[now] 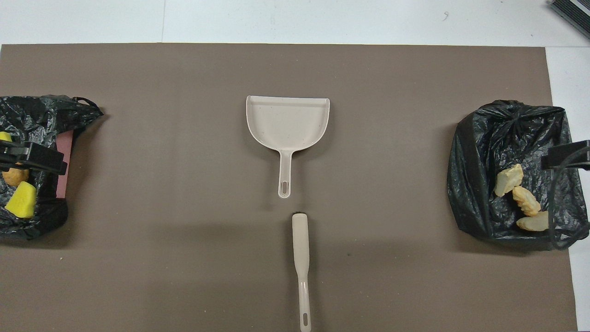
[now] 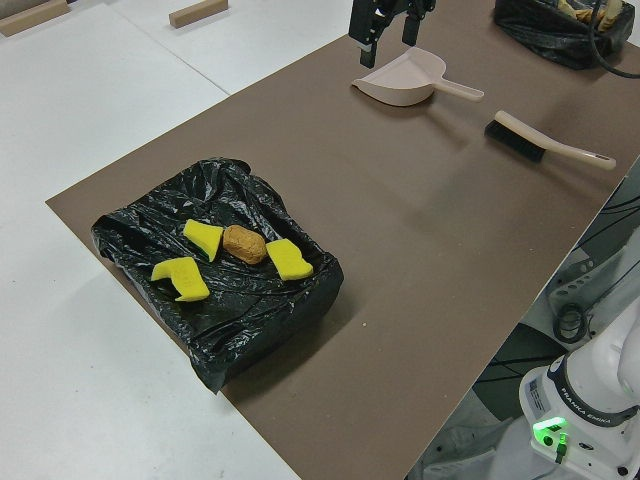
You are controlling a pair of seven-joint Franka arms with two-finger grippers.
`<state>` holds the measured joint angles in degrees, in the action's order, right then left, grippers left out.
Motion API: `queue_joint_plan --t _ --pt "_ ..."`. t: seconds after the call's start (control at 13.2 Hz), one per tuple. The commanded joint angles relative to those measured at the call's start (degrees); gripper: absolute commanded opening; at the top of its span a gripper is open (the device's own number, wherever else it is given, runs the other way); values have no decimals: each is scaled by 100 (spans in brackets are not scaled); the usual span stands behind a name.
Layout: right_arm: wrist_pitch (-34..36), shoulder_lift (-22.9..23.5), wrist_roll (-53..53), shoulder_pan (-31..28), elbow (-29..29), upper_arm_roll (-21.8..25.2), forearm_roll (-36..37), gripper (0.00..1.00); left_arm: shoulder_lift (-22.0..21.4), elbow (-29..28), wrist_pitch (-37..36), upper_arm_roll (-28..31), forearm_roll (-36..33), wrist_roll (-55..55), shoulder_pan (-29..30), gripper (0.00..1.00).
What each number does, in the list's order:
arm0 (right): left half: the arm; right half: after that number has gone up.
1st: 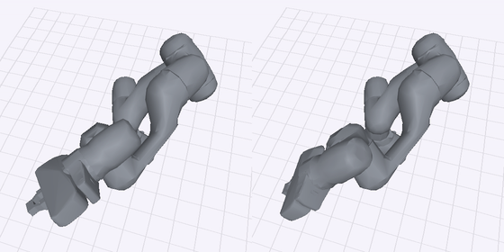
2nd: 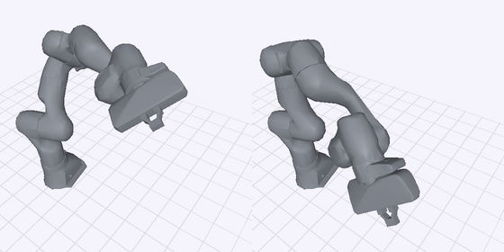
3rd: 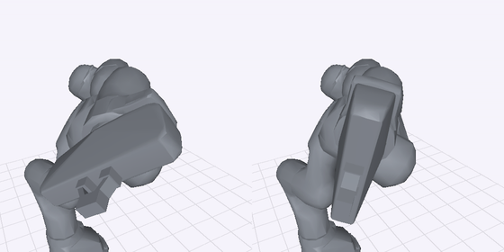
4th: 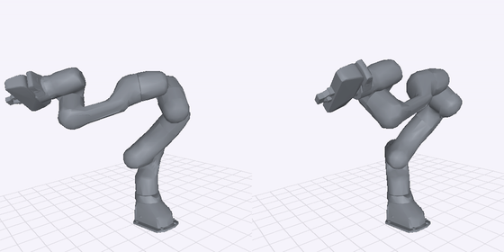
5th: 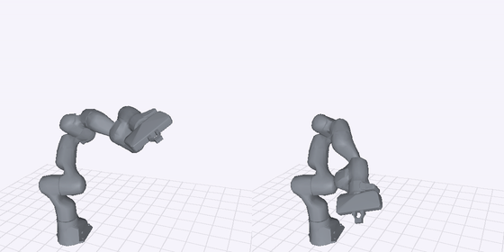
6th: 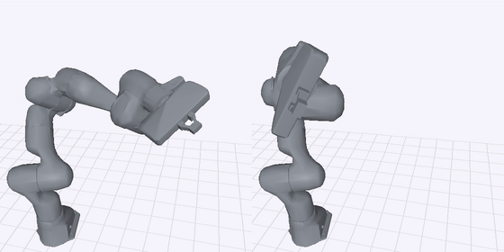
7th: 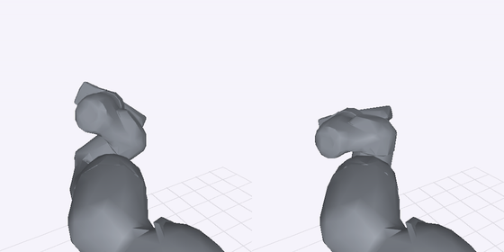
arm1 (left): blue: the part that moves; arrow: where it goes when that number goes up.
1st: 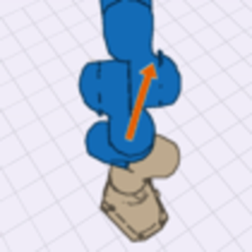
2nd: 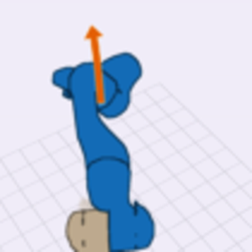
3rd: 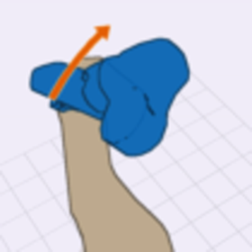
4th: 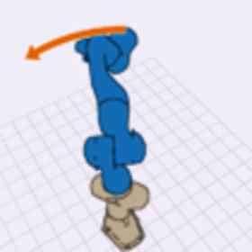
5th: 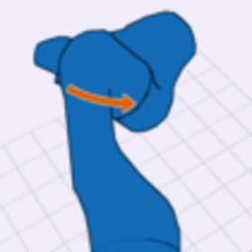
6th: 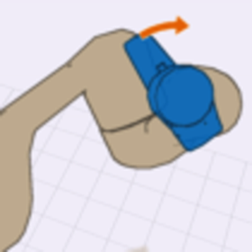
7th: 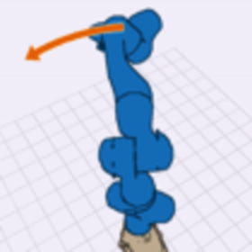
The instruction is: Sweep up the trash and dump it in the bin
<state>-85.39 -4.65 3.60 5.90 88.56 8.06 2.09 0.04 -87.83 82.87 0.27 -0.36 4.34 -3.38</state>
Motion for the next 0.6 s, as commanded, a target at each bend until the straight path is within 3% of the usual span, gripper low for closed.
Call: queue_joint_plan --t 0.0,0.53 --pt "-22 -106 -175 -10 100 20 -113 100 14 300 -270 -1 18 23 4 100" --pt "-22 -106 -175 -10 100 20 -113 100 -39 240 -43 8 1 67 65 100"
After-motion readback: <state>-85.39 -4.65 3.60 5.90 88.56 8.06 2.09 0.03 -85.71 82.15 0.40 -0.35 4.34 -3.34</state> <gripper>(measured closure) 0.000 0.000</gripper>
